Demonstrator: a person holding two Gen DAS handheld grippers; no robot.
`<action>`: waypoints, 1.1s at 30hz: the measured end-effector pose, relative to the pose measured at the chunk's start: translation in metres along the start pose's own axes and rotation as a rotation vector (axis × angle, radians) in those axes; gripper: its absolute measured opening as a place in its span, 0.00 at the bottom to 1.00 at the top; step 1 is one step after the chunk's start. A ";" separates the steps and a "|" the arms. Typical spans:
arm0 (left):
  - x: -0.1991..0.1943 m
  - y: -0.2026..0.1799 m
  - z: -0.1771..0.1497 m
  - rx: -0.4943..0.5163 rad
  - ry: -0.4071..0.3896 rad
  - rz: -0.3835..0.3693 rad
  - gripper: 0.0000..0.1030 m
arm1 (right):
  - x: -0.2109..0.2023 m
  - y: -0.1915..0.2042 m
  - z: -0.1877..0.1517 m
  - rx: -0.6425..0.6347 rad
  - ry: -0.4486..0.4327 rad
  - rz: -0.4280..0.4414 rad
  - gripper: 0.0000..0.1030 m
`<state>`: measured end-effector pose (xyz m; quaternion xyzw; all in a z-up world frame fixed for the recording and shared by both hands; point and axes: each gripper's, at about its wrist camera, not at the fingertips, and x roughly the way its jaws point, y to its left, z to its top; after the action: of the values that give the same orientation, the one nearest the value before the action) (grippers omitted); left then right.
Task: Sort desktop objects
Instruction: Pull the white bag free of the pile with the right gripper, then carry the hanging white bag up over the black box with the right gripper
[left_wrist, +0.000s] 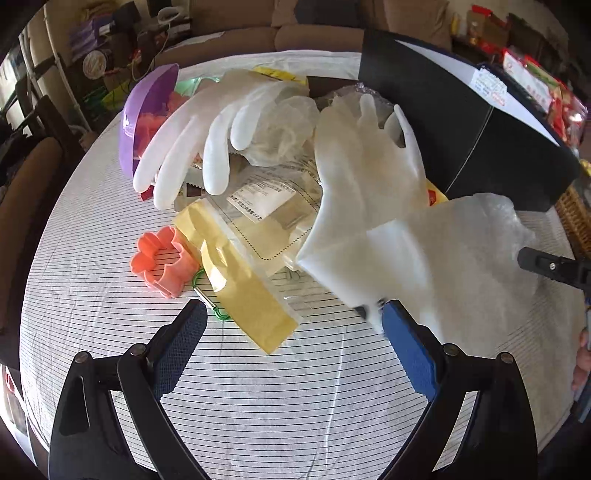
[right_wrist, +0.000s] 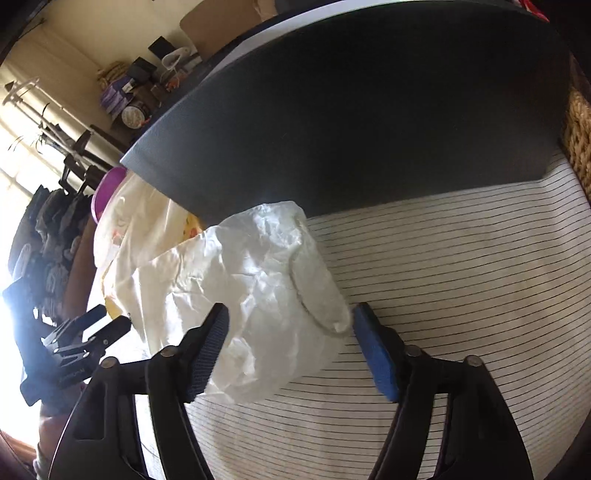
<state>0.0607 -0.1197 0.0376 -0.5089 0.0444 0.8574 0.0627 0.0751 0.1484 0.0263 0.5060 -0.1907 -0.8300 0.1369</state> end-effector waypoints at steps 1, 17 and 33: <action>-0.001 -0.002 0.000 0.006 0.000 -0.001 0.93 | 0.001 0.004 -0.002 -0.013 0.002 0.008 0.41; -0.183 0.004 0.018 0.078 -0.337 -0.120 0.93 | -0.244 0.157 0.040 -0.284 -0.443 0.328 0.13; -0.322 -0.039 0.081 0.185 -0.485 -0.303 1.00 | -0.419 0.260 0.077 -0.452 -0.554 0.189 0.13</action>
<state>0.1486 -0.0901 0.3587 -0.2820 0.0295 0.9271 0.2450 0.2042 0.1070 0.5062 0.1993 -0.0783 -0.9403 0.2647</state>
